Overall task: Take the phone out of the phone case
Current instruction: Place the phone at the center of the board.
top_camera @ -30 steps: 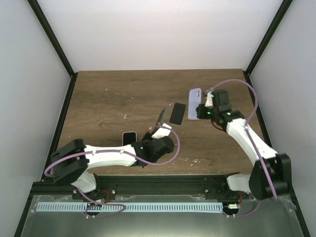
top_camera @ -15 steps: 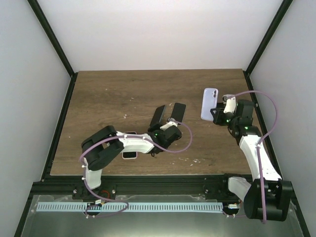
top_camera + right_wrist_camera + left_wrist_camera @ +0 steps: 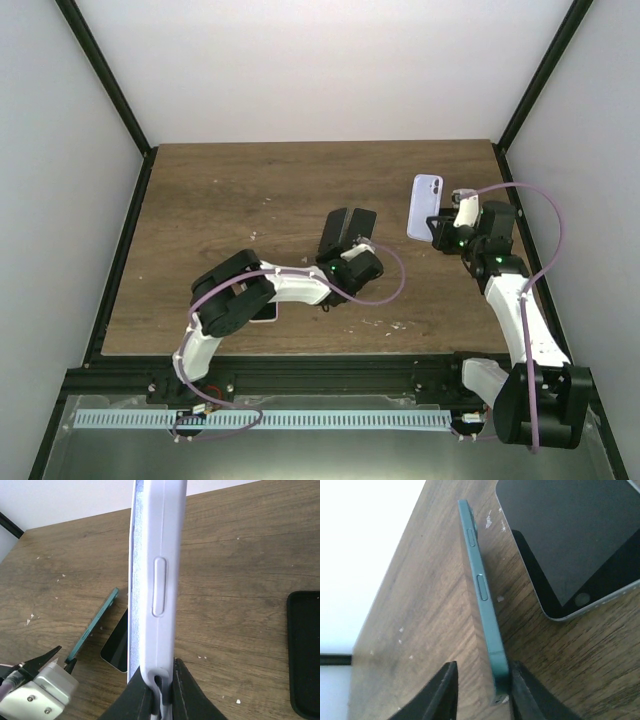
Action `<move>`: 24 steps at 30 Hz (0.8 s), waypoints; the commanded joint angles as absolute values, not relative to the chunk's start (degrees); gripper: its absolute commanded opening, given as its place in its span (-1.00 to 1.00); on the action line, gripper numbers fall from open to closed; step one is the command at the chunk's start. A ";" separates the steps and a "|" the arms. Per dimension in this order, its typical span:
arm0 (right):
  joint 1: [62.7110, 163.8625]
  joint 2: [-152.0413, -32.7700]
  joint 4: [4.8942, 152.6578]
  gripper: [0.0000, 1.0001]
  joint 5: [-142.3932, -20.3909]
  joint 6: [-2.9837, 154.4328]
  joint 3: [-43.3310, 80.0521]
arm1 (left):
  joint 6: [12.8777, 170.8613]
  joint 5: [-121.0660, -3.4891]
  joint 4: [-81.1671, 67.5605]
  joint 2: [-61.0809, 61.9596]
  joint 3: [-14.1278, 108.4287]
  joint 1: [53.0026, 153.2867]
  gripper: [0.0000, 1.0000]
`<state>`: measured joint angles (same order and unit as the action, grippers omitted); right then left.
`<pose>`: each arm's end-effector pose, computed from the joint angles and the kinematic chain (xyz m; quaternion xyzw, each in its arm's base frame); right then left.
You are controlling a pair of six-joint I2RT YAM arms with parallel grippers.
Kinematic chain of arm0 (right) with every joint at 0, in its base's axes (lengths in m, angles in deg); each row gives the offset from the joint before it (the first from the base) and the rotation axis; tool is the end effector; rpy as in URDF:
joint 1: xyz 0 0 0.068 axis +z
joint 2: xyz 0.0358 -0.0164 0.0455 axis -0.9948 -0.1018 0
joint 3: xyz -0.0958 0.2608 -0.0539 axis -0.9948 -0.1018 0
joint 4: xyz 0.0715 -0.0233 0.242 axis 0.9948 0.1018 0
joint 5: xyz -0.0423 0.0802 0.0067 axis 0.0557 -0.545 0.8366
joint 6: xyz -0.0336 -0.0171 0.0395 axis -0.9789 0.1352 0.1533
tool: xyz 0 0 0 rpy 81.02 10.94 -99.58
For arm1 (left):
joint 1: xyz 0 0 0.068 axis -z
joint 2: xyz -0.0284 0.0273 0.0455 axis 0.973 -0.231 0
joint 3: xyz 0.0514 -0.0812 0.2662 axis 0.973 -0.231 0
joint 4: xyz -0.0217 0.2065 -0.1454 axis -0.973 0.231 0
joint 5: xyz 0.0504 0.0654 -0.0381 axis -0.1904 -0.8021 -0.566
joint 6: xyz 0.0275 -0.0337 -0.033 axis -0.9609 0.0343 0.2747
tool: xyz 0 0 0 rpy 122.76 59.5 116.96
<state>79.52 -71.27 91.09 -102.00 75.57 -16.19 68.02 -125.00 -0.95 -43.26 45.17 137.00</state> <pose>0.2166 -0.0001 0.2754 -0.0348 0.8548 0.2215 0.4680 0.2298 -0.3433 0.1388 0.3808 0.7655 0.2800 0.4365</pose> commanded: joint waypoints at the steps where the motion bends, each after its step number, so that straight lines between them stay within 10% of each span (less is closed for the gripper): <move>1: 78.90 -70.80 88.73 -0.99 -100.85 74.72 -16.49 | 68.91 -124.31 2.18 -44.01 48.23 136.55 -0.31; 10: 78.38 -78.60 99.55 -0.99 -108.96 60.30 -7.51 | 81.09 -116.88 14.77 -32.95 46.74 136.73 0.12; 24: 76.86 -100.59 122.42 -0.99 -105.77 51.75 8.79 | 105.05 -95.51 13.06 -2.87 21.44 140.32 0.19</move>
<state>77.37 -97.23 114.30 -106.50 54.95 4.68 96.13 -103.09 14.50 -8.34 27.32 139.54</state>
